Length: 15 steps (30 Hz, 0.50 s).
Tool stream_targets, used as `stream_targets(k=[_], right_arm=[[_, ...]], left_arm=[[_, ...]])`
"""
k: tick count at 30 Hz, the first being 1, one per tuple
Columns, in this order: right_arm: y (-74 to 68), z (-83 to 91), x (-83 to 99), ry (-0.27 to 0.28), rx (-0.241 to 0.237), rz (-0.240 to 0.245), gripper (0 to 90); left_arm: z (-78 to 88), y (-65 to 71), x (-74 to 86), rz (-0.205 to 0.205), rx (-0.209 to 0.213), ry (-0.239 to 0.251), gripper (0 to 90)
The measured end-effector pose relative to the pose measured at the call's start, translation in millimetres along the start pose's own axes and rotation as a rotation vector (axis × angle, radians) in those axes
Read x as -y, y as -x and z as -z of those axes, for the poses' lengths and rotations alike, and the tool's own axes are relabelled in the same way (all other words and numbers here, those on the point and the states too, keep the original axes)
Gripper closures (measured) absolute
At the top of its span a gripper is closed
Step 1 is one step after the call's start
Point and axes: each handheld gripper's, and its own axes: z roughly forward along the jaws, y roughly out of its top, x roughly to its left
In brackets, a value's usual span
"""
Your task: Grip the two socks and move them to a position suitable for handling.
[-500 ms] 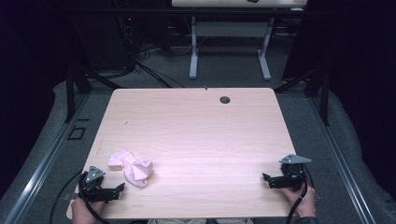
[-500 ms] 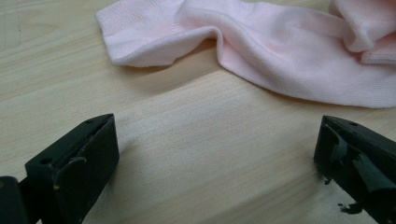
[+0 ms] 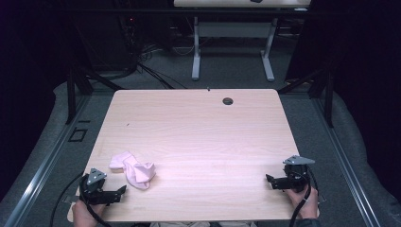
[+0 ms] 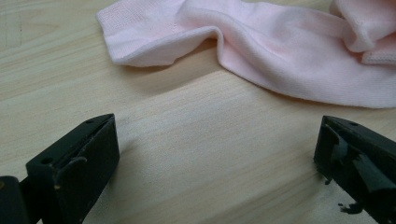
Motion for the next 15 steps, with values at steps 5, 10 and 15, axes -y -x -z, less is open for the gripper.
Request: stream_targets(k=[5,10,15], right_arm=[[-0.1,-0.2,0.1,0.003,0.002,-0.001,0.0],[-0.1,-0.3,0.0,0.003,0.003,-0.003,0.0],[-0.1,-0.3,0.0,0.003,0.005,-0.004,0.0]], left_arm=[[0.8,0.4,0.6,0.018,-0.020,0.000,0.0],[1.7,-1.2,0.0,0.023,-0.005,-0.002,0.0],[8.9,-0.1,1.1,0.077,0.013,0.017,0.0]])
